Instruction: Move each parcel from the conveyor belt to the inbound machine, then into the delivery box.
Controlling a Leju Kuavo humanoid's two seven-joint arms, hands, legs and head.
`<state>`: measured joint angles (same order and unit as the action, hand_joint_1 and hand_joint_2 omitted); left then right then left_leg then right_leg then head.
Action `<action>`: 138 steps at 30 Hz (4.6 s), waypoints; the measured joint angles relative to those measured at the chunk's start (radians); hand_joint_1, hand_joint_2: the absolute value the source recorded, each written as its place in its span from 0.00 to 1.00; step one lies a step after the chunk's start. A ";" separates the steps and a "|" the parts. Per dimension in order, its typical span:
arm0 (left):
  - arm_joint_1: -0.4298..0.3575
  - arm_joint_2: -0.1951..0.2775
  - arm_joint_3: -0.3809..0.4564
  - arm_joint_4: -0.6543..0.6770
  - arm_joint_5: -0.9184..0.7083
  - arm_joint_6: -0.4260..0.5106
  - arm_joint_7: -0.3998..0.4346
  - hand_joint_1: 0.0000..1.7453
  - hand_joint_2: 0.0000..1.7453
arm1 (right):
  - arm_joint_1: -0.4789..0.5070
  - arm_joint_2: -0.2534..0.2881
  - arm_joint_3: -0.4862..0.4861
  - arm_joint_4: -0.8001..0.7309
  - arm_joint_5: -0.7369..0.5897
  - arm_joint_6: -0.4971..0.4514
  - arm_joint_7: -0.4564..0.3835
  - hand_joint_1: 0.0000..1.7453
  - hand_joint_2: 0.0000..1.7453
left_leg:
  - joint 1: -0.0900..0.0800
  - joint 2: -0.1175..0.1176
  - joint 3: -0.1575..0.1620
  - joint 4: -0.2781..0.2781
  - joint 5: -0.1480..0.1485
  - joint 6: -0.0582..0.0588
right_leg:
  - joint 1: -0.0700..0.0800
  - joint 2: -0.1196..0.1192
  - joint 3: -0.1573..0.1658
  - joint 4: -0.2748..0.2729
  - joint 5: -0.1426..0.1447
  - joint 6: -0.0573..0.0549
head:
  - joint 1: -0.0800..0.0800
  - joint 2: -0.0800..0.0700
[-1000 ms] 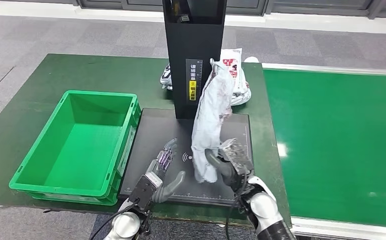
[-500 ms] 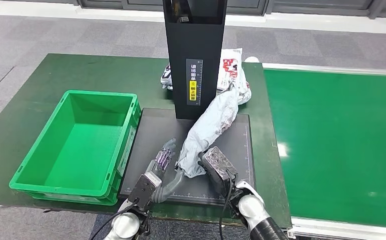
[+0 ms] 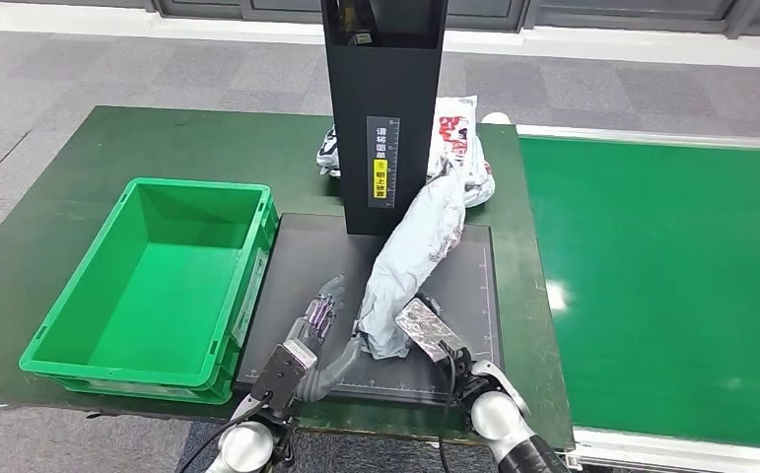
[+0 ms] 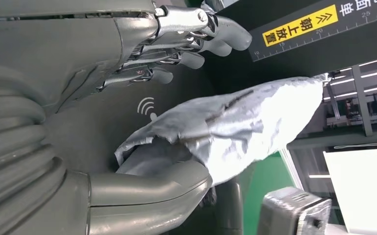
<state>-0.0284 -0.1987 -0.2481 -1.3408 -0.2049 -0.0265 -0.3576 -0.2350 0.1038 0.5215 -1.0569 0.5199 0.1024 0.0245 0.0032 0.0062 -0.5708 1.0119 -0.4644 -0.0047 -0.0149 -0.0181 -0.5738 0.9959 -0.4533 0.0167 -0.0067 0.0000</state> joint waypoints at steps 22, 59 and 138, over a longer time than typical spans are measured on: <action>0.029 -0.011 0.025 -0.040 -0.371 0.181 0.084 0.00 1.00 | 0.414 0.034 -0.354 -0.817 -0.269 -0.083 -0.258 0.00 1.00 | 0.000 0.001 -0.002 0.000 -0.001 0.000 | 0.000 0.001 -0.003 0.000 0.000 0.000 | 0.000 0.000; -0.190 0.013 -0.328 -0.179 -1.037 0.236 0.419 0.00 1.00 | 0.425 0.110 -0.466 -0.850 -0.270 0.032 -0.248 0.00 1.00 | 0.000 0.001 -0.002 0.000 0.000 0.000 | 0.000 0.002 -0.003 0.000 0.001 0.000 | 0.000 0.000; -0.062 0.014 0.363 -0.432 -0.880 0.666 0.381 1.00 1.00 | 0.568 0.171 -0.595 -0.929 -0.270 0.024 -0.269 0.00 1.00 | 0.000 0.005 -0.003 -0.001 0.000 -0.002 | 0.000 0.004 -0.006 0.001 0.000 -0.002 | 0.000 0.000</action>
<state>-0.0905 -0.1849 0.1146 -1.7731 -1.0853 0.6395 0.0233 0.3328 0.2751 -0.0734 -1.9863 0.2499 0.1263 -0.2447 0.0032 0.0107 -0.5742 1.0109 -0.4645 -0.0067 -0.0148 -0.0142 -0.5796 0.9966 -0.4534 0.0143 -0.0069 0.0000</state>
